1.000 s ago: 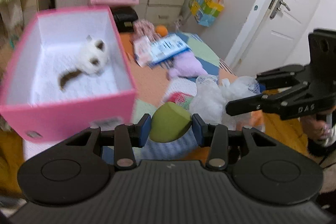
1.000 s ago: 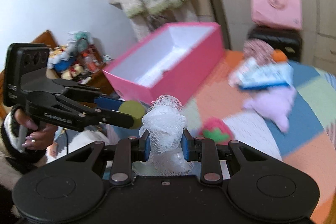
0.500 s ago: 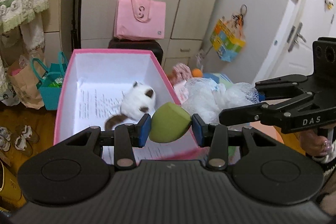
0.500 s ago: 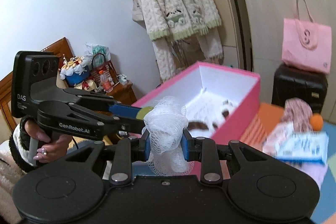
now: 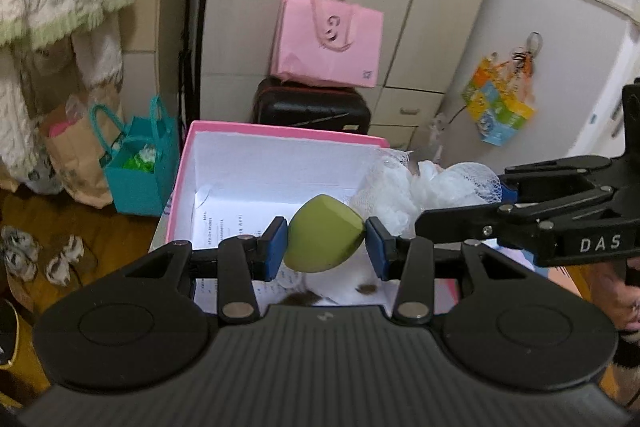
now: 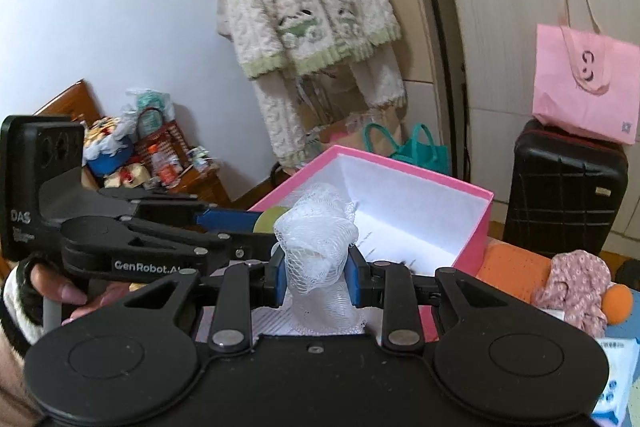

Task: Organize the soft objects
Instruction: 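Lower the green ball into the box and open the left gripper while the right releases the sponge there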

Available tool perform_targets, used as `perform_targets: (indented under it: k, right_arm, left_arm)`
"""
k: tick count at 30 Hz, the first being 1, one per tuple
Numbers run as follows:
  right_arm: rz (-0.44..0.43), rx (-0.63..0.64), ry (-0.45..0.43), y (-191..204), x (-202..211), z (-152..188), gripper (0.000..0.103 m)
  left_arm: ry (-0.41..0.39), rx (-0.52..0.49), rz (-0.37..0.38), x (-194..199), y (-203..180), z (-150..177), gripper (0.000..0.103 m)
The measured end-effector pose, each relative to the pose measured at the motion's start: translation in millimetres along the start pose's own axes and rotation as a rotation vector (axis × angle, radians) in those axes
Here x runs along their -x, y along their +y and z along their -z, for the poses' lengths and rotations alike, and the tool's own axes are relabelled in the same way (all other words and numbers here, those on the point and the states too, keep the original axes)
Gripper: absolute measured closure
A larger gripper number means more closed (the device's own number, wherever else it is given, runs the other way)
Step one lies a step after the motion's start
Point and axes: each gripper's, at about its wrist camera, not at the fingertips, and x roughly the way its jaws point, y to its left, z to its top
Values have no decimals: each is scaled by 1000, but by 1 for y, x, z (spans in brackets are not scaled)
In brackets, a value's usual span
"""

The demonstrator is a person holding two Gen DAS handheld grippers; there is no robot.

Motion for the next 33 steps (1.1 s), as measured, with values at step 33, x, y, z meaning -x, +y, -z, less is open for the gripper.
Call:
perform_targets:
  k: [33]
  right_arm:
    - [146,143,25,-8,-11,9,51]
  left_arm:
    - [21,-86,-213,4,-11,10,36]
